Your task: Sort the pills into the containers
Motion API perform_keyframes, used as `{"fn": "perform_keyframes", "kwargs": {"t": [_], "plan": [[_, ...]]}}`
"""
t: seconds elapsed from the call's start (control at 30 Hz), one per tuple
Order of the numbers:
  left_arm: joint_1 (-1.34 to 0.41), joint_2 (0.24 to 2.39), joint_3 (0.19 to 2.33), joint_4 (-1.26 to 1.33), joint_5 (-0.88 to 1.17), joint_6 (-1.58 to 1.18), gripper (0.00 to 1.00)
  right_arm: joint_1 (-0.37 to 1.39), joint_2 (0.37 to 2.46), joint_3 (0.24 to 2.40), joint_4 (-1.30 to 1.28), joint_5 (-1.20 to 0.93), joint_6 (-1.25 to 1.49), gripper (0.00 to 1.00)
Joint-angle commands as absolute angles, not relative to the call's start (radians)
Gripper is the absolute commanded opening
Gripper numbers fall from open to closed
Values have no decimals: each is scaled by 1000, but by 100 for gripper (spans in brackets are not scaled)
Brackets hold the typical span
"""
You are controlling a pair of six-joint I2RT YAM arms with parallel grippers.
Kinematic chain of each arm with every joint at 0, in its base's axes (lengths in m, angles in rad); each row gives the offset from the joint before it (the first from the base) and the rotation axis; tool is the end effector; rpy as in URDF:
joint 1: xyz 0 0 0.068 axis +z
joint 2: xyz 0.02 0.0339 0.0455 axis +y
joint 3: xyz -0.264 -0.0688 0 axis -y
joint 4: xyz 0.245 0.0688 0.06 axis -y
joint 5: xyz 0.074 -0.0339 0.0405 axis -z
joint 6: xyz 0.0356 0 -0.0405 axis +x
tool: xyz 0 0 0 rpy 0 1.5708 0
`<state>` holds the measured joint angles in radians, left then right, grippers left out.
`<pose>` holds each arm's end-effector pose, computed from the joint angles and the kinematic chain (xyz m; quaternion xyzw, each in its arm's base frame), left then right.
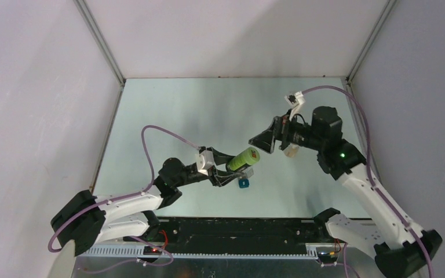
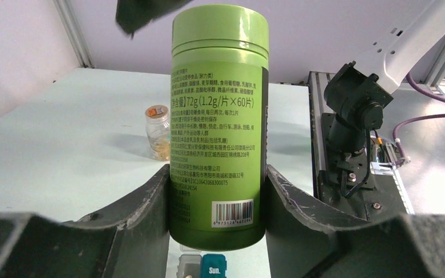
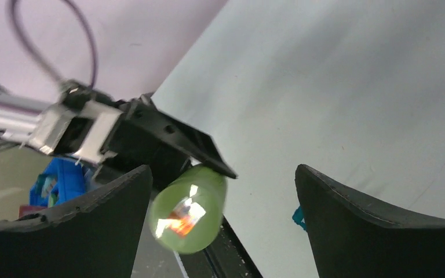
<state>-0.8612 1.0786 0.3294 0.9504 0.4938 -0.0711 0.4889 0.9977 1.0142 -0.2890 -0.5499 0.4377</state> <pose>0.1297 -0.1769 0.2443 0.4108 0.4932 -0.4757 0.6014 0.1867 0.1204 0.3713 -0.1837 0.7622 0.4535 0.4238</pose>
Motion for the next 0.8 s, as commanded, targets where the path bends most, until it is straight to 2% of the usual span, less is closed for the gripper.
{"fn": "perform_keyframes", "kwargs": {"t": [0.0,0.07,0.17,0.37,0.43,0.53,0.67,0.77], "plan": [[-862,1059,379,976,495,-53,0,489,915,994,-295,-727,276,97],[-862,1058,381,971,498,-53,0,513,908,991,-352,-761,181,97],[-863,1055,385,965,508,-51,0,582,907,991,-425,-703,84,95],[-863,1053,390,958,547,-48,0,611,934,991,-420,-654,53,82],[-862,1053,390,957,558,-48,0,612,944,991,-402,-611,73,74],[-863,1053,390,957,571,-48,0,611,957,991,-353,-523,184,54],[-863,1060,393,954,580,-44,0,623,989,977,-253,-430,366,48],[-863,1057,389,956,539,-36,0,639,1016,972,-221,-263,553,45]]}}
